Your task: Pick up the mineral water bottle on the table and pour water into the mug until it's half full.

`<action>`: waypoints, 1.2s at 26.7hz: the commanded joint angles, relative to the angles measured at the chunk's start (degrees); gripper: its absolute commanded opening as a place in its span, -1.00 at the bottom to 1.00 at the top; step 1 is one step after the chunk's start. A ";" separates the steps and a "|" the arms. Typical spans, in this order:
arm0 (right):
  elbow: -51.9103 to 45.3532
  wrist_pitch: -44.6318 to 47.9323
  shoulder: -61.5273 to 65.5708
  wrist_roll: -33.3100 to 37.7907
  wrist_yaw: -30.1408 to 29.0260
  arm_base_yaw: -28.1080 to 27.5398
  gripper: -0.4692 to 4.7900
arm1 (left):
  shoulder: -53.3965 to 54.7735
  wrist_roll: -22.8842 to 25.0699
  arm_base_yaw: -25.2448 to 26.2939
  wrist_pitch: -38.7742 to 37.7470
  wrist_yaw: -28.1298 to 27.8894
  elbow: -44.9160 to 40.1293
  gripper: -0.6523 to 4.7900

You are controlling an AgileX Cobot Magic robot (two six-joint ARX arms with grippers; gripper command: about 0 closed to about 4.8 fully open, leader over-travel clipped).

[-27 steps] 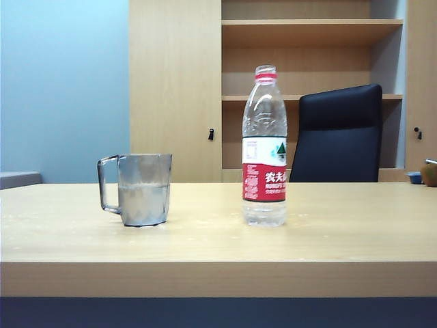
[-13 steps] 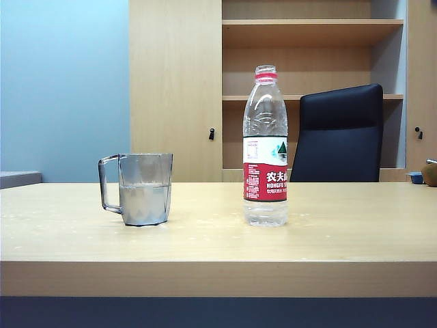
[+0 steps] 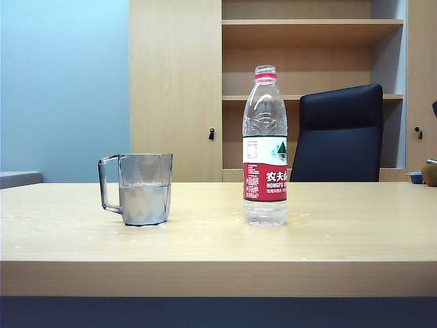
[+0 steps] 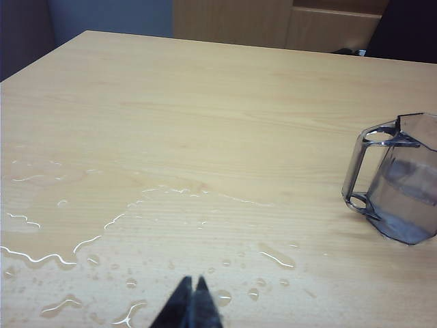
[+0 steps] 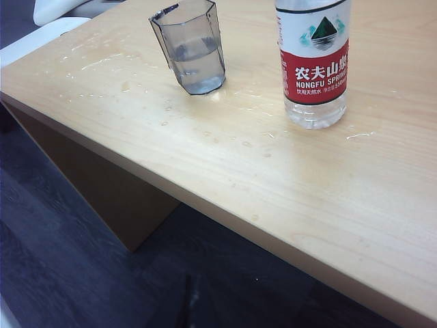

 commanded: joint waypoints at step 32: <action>-11.61 16.90 -1.27 -9.27 2.32 -38.62 -0.84 | -0.07 0.02 0.02 0.72 -0.11 0.20 -0.78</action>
